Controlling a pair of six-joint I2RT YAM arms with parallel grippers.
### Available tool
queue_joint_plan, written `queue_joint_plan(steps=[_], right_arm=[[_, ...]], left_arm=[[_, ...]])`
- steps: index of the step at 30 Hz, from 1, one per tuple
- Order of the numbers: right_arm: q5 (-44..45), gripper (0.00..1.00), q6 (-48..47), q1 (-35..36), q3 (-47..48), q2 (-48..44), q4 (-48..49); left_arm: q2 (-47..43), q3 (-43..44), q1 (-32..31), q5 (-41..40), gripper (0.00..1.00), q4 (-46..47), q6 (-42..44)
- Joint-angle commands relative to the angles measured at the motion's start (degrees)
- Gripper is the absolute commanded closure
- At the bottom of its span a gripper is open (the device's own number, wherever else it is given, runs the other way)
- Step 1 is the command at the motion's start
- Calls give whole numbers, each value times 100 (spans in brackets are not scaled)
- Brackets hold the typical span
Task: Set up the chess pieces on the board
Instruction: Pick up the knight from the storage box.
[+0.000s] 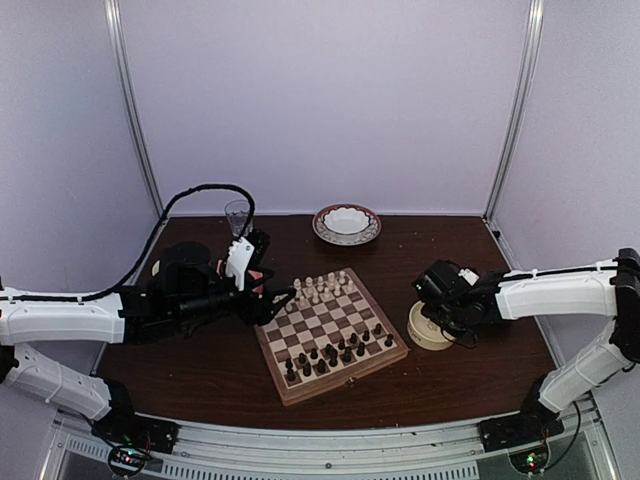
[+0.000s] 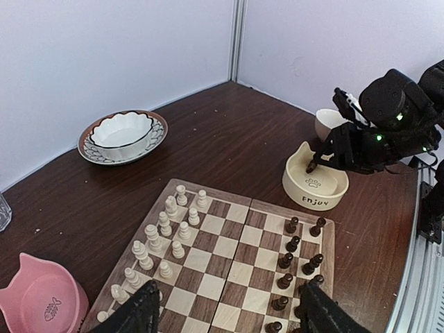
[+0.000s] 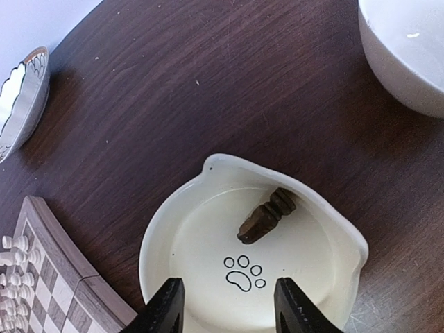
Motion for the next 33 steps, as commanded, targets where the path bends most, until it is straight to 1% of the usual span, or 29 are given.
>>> queue_joint_plan(steps=[1, 3, 9, 18, 20, 22, 25, 28, 30, 33], right_arm=[[200, 52, 514, -77, 123, 307, 200], [264, 50, 611, -123, 119, 441, 236], [313, 50, 642, -373, 141, 850, 432], [-45, 51, 328, -799, 153, 1422, 984], [-116, 53, 302, -859, 183, 1566, 1034], [-175, 59, 251, -895, 225, 1660, 1049], [-206, 73, 170, -900, 252, 1695, 1066], [-249, 84, 35, -900, 243, 1652, 1086], [-298, 88, -115, -900, 225, 1575, 1108], [-394, 89, -485, -901, 277, 1403, 1016]], left_arm=[[-59, -14, 30, -110, 31, 232, -9], [-46, -2, 37, -110, 31, 215, 6], [-14, 16, 30, -105, 31, 197, 15], [59, 71, 37, -75, 31, 148, 33], [83, 93, 31, -66, 31, 129, 38], [104, 101, 34, -49, 31, 121, 40], [103, 105, 36, -49, 31, 113, 41], [112, 114, 32, -27, 31, 100, 42], [120, 118, 36, -27, 31, 98, 41], [124, 123, 36, -17, 31, 93, 42]])
